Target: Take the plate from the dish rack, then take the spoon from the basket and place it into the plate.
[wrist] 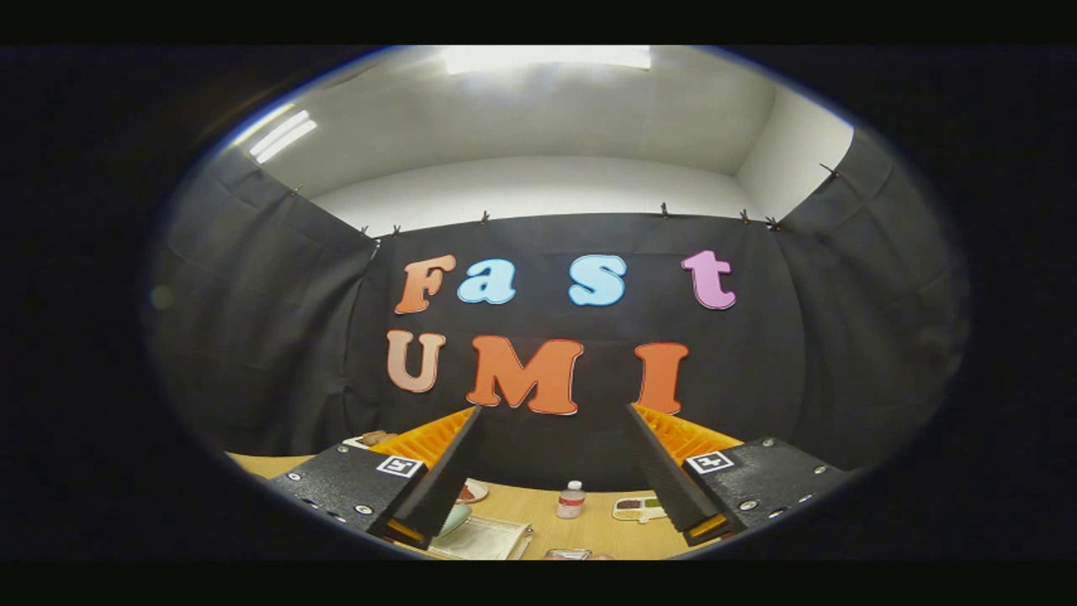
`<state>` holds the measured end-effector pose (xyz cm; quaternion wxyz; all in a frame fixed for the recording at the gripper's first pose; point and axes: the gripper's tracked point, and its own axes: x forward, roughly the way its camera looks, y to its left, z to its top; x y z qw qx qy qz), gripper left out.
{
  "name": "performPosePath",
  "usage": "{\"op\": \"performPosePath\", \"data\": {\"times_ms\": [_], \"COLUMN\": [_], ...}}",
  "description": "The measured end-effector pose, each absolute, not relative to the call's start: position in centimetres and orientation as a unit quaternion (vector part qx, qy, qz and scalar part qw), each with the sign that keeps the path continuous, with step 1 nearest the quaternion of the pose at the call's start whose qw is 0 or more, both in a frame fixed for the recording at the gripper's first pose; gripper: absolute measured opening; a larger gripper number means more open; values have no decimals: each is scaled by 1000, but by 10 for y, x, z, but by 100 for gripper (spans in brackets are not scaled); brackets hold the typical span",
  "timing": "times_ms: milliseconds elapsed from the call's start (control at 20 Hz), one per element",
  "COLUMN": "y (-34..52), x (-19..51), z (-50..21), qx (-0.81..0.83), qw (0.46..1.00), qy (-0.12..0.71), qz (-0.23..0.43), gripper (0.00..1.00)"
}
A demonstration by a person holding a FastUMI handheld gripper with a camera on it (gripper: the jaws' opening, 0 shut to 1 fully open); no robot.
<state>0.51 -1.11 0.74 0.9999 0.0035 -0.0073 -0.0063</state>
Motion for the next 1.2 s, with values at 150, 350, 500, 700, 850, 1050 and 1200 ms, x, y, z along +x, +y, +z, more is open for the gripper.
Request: {"op": "performPosePath", "data": {"times_ms": [150,350,500,700,850,1050,1200], "y": [-16,-17,-17,-14,-12,0,21], "x": [6,6,6,11,17,28,40], "z": [3,3,-1,-11,-18,-38,-66], "qx": [2,-1,-6,-3,-5,4,19], "qw": [1000,1000,1000,1000,1000,999,994], "qy": [-3,-3,-3,10,18,50,107], "qz": [-13,-16,-16,-15,-15,-5,22], "gripper": [98,98,98,97,98,98,97]}}
